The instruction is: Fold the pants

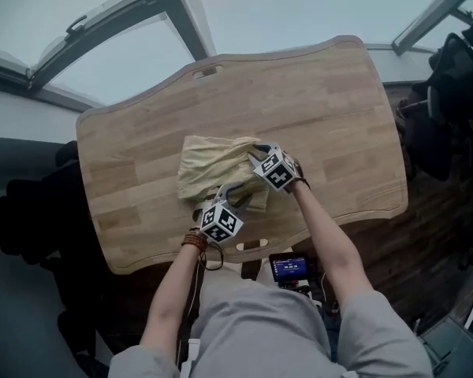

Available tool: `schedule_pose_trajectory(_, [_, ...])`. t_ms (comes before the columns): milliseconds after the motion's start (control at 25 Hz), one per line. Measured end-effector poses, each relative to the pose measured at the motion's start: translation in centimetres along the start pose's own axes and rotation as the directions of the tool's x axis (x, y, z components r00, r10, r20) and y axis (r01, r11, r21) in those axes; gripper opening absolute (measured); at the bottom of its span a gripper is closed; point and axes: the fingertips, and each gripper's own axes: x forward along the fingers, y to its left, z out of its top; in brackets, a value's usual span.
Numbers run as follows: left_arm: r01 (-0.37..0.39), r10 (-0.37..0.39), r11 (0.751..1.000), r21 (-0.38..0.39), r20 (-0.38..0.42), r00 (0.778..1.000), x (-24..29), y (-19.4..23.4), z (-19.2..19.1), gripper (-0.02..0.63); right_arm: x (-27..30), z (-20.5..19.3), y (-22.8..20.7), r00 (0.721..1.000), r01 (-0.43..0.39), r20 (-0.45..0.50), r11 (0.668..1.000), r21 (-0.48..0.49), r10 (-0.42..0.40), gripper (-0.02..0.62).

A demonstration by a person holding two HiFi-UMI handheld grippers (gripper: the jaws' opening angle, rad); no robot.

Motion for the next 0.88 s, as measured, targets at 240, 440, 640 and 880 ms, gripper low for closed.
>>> schedule_pose_trajectory(240, [0.052,-0.052,0.999,-0.005,-0.081,0.995,0.4,-4.1,-2.7,0.087,1.4,-2.6,-1.6,0.973,0.066,-0.225,0.993,0.095,-0.043,0.088])
schedule_pose_trajectory(440, [-0.196,0.200,0.976,-0.092,0.027,0.979,-2.0,2.1,-1.0,0.089,-1.4,-4.8,-1.1,0.958,0.046,-0.284,0.999,0.028,-0.036,0.041])
schedule_pose_trajectory(640, [-0.020,0.013,0.998,-0.056,-0.131,0.991,2.7,-2.0,-4.6,0.091,-1.3,1.4,0.6,1.000,-0.026,0.002,0.990,-0.136,0.027,0.043])
schedule_pose_trajectory(880, [-0.035,0.019,0.993,-0.109,-0.145,0.989,3.7,-3.5,-5.1,0.091,6.3,6.0,5.3,0.955,-0.289,-0.154,0.905,-0.313,0.252,0.124])
